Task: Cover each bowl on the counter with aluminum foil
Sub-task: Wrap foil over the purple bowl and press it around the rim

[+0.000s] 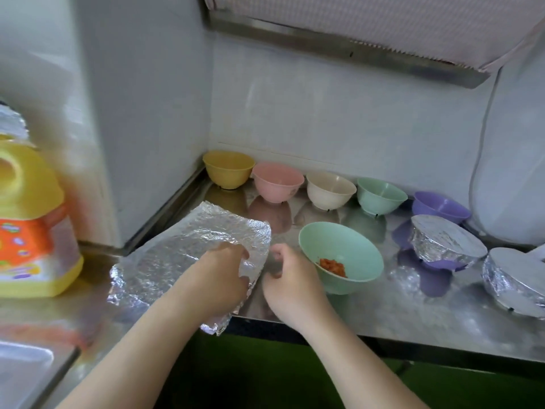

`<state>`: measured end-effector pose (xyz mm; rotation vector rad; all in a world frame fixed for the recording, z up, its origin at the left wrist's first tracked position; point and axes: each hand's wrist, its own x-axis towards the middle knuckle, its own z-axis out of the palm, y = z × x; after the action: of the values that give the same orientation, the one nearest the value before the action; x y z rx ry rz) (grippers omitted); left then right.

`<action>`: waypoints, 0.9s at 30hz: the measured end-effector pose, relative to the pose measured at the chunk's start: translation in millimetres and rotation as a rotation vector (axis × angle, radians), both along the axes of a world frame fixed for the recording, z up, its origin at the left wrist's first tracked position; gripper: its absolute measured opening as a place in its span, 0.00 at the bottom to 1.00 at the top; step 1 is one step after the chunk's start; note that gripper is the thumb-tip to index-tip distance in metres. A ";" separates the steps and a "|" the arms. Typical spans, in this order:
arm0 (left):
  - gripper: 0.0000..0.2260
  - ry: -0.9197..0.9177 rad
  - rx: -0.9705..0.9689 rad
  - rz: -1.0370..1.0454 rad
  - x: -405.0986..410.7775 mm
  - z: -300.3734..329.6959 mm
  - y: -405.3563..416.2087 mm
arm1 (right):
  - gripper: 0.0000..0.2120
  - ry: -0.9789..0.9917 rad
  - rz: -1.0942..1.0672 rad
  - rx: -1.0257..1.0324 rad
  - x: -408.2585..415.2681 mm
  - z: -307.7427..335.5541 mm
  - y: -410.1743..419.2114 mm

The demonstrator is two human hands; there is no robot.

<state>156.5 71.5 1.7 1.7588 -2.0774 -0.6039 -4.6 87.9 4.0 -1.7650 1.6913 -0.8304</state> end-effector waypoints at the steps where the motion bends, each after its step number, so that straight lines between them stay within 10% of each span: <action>1: 0.25 -0.043 0.032 -0.019 4.5 -2.4 -1.8 | 0.15 -0.019 -0.005 0.030 6.0 -3.8 -5.4; 6: 0.31 -0.162 0.209 -0.060 13.7 -11.7 -7.9 | 0.36 -0.032 -0.013 0.142 21.6 -22.5 -27.9; 27: 0.29 -0.134 0.143 -0.098 14.6 -14.9 -11.5 | 0.31 -0.019 -0.194 0.006 36.6 -15.9 -91.2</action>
<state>171.0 60.0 -13.2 1.8292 -2.2738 -0.6955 32.0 -3.3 -11.9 -1.6013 1.8718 -0.9213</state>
